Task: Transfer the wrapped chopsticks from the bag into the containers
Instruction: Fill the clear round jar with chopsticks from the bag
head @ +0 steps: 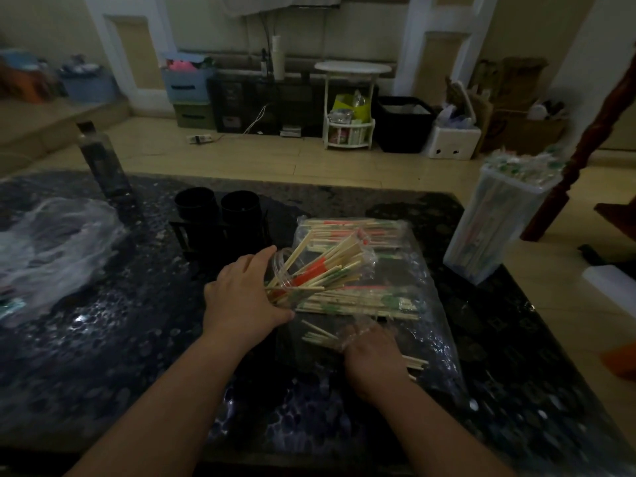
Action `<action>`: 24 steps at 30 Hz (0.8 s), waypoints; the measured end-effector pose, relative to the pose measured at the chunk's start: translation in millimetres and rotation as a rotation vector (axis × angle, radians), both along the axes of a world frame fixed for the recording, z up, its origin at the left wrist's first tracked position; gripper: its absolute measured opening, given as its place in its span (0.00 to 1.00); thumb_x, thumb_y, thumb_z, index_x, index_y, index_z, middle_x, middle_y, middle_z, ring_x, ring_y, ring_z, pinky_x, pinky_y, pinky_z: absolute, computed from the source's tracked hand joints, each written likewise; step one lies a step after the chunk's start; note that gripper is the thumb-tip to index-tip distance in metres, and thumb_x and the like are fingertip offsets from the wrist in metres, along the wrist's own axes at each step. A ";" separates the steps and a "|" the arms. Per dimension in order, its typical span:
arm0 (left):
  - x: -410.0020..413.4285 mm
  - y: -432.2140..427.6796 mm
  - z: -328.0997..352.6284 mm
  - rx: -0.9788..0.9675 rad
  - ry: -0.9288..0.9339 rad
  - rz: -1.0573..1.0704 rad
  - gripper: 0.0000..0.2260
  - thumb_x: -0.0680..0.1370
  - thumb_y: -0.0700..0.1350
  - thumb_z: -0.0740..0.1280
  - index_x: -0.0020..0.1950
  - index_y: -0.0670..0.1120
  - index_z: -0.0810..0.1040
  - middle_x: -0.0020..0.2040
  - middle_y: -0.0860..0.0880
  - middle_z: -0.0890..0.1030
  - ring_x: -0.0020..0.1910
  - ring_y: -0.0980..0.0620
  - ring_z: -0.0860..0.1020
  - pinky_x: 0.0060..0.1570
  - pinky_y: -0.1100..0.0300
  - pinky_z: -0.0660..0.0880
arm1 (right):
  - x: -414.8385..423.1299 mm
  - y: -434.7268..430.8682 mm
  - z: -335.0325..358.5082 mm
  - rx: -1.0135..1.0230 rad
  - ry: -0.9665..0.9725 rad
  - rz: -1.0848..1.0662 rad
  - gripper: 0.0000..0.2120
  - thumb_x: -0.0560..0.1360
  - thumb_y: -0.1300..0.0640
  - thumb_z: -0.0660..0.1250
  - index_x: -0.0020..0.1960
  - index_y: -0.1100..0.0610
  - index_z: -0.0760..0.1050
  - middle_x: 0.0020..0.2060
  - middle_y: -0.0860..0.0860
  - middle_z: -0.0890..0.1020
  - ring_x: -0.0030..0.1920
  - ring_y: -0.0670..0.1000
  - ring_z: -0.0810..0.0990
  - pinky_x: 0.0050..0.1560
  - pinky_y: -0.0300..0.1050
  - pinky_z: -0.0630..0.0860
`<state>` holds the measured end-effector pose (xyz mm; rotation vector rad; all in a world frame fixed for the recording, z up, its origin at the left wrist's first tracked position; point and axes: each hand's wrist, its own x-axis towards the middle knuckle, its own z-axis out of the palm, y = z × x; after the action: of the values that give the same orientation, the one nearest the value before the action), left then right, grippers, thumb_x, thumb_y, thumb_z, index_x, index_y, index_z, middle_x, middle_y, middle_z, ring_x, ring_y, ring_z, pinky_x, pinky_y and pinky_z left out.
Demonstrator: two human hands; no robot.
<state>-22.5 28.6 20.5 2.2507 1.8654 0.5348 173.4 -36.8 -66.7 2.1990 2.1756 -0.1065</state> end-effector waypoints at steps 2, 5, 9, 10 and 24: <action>-1.2 -0.1 -0.4 0.000 -0.001 0.000 0.48 0.62 0.63 0.77 0.76 0.61 0.56 0.70 0.53 0.67 0.68 0.47 0.66 0.60 0.47 0.67 | -3.4 -4.5 14.4 -0.014 -0.032 0.031 0.16 0.67 0.56 0.57 0.44 0.56 0.83 0.41 0.57 0.84 0.42 0.58 0.83 0.42 0.52 0.80; -2.4 1.1 0.6 0.006 -0.010 0.010 0.48 0.62 0.63 0.77 0.76 0.61 0.56 0.70 0.53 0.67 0.68 0.47 0.67 0.61 0.47 0.67 | -1.3 -5.0 31.8 -0.075 -0.018 0.049 0.16 0.77 0.60 0.57 0.63 0.58 0.74 0.57 0.58 0.80 0.57 0.59 0.80 0.55 0.51 0.76; -2.9 1.8 1.3 0.009 -0.027 0.021 0.48 0.61 0.63 0.77 0.76 0.61 0.56 0.70 0.52 0.67 0.68 0.46 0.67 0.61 0.46 0.67 | -0.7 -3.5 55.8 -0.267 0.047 0.039 0.17 0.79 0.55 0.59 0.65 0.58 0.73 0.63 0.59 0.77 0.62 0.59 0.78 0.60 0.51 0.73; -3.0 2.1 1.4 0.007 -0.030 0.023 0.48 0.61 0.63 0.77 0.76 0.61 0.56 0.70 0.52 0.67 0.68 0.46 0.67 0.61 0.46 0.67 | -0.3 -3.7 62.8 -0.283 0.082 0.029 0.18 0.78 0.50 0.61 0.65 0.55 0.74 0.63 0.58 0.78 0.62 0.58 0.78 0.61 0.50 0.73; -2.0 2.6 1.9 0.008 -0.064 0.040 0.46 0.62 0.63 0.77 0.75 0.59 0.58 0.69 0.51 0.69 0.66 0.45 0.69 0.59 0.45 0.68 | 3.1 -15.6 149.5 -0.034 0.032 0.155 0.11 0.72 0.42 0.66 0.46 0.48 0.77 0.43 0.50 0.80 0.48 0.54 0.79 0.43 0.45 0.69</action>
<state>-24.5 31.2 22.4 2.1784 1.8841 0.6148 176.6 -52.4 82.8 2.0163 2.3329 -0.1734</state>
